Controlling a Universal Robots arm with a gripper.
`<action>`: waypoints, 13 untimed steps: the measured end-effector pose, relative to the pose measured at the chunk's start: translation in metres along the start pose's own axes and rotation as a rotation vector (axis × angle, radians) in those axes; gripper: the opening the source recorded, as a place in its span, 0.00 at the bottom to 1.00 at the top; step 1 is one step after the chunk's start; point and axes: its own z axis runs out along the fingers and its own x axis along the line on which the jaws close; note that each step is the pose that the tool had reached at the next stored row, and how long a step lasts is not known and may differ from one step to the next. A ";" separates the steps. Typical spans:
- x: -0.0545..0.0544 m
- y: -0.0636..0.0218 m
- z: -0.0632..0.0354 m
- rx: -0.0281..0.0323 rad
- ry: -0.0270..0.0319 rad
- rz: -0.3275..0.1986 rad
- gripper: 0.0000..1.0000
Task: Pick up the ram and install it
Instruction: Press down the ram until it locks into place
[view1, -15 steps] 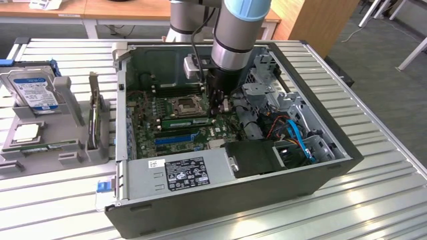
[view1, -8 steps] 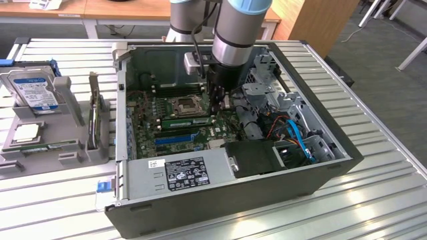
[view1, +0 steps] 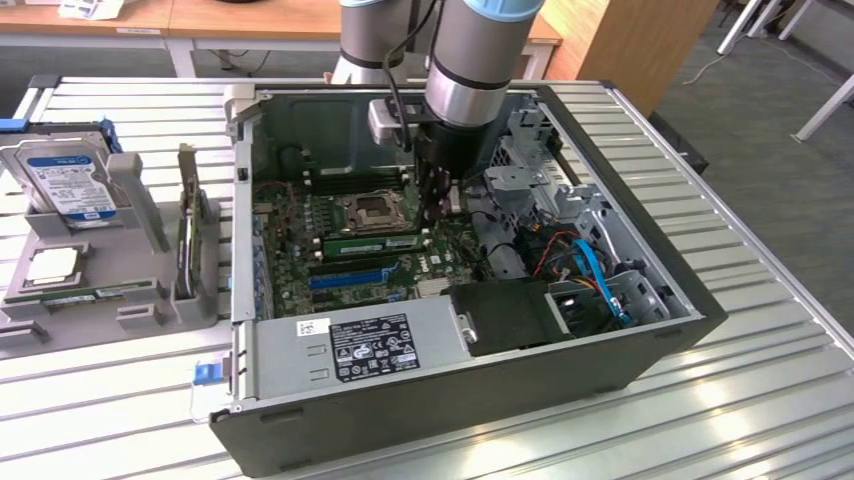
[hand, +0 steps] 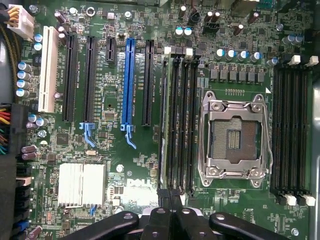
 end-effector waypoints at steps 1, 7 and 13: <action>0.000 0.0000 0.0000 0.0000 0.0000 0.000 0.10; 0.000 0.0059 0.0002 -0.0001 0.0003 0.000 0.10; -0.001 0.0219 0.0010 0.0007 0.0000 0.000 0.10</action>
